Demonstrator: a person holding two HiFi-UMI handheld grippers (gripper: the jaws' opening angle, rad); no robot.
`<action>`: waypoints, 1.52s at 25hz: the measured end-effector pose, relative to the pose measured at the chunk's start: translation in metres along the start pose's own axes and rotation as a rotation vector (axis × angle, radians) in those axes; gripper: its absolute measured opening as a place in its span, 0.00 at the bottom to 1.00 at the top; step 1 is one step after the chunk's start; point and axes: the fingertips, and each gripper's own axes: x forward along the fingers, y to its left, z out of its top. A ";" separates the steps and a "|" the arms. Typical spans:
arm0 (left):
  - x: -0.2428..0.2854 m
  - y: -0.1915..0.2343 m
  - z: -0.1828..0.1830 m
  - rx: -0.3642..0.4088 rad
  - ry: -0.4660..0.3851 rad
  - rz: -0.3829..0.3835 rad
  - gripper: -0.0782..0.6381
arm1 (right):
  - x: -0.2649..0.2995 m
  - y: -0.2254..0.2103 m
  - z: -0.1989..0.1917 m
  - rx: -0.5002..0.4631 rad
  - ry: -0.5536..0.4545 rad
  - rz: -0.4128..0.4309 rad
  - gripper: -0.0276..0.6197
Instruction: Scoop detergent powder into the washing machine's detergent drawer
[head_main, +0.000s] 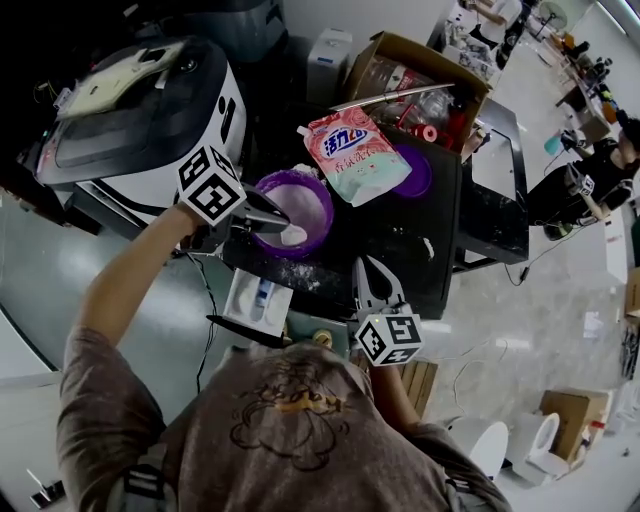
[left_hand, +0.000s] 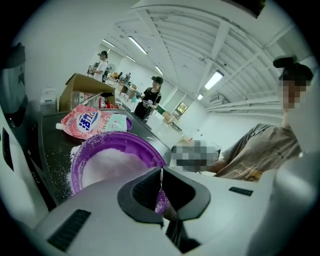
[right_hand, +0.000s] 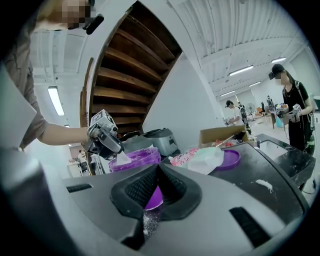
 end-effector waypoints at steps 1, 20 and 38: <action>-0.002 0.002 0.000 -0.006 -0.012 0.012 0.14 | 0.001 0.001 0.000 0.000 0.001 0.005 0.05; -0.062 0.024 0.004 -0.394 -0.593 0.165 0.14 | 0.019 0.024 0.001 -0.031 0.039 0.157 0.05; -0.121 -0.039 -0.031 -0.358 -0.857 0.375 0.14 | -0.005 0.062 -0.016 -0.077 0.107 0.349 0.05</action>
